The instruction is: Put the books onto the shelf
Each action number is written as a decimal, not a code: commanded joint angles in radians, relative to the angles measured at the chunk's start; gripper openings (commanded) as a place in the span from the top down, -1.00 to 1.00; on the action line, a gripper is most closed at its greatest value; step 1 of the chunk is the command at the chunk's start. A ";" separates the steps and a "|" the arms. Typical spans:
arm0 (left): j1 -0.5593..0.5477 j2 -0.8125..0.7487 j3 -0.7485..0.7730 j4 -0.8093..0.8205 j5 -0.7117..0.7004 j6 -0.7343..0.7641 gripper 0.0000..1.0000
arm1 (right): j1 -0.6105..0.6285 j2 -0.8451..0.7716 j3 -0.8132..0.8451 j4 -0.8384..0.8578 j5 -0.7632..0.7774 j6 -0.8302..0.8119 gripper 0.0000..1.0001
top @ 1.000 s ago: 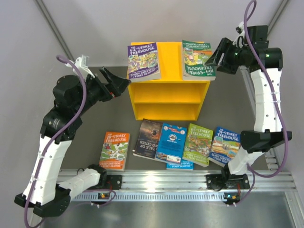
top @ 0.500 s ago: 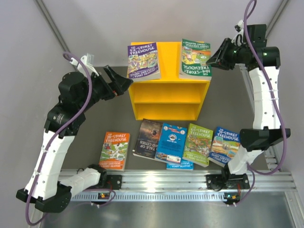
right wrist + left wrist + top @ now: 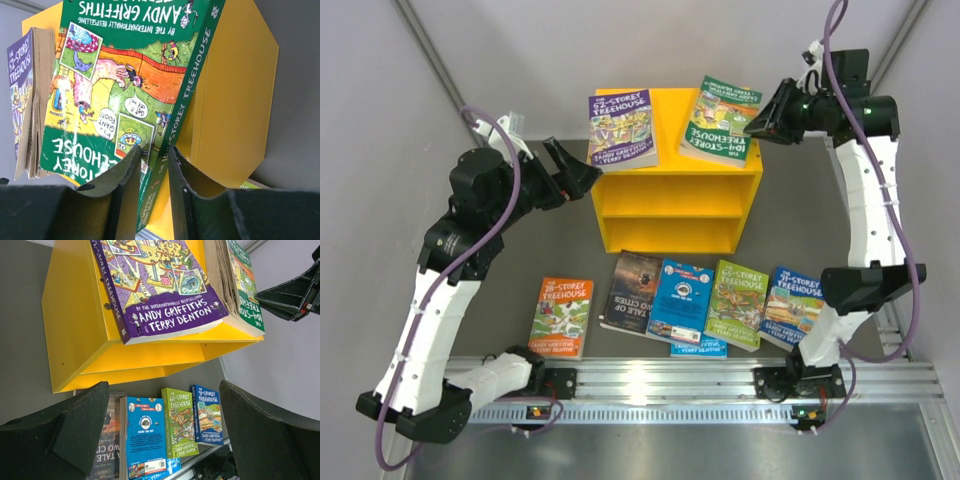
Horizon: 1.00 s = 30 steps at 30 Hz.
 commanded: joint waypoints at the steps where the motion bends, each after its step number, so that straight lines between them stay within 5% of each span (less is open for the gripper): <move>1: 0.004 0.000 0.026 0.016 0.002 0.023 -0.91 | 0.013 0.056 0.033 0.059 0.060 -0.009 0.46; 3: 0.005 -0.001 0.025 0.014 0.006 0.023 -0.91 | 0.010 0.057 0.039 0.059 0.068 -0.012 0.34; 7: 0.004 -0.017 0.020 0.010 0.013 0.032 -0.91 | 0.001 0.039 0.045 0.058 0.094 -0.019 -0.38; 10: 0.004 -0.035 0.011 0.002 0.021 0.046 -0.92 | -0.024 -0.001 0.050 0.064 0.097 -0.023 -0.74; 14: 0.004 -0.063 -0.006 -0.003 0.050 0.051 -0.93 | -0.079 -0.054 0.042 0.065 0.080 -0.026 -0.99; 21: 0.002 -0.092 -0.122 -0.017 0.113 0.031 -0.88 | -0.097 -0.114 -0.067 0.117 0.083 -0.005 -0.97; 27: 0.002 -0.116 -0.144 -0.032 0.105 0.017 -0.87 | -0.097 -0.044 -0.054 0.228 0.069 0.089 -0.14; 30: 0.002 -0.126 -0.138 -0.052 0.091 0.017 -0.86 | -0.097 -0.002 -0.041 0.265 0.068 0.119 0.06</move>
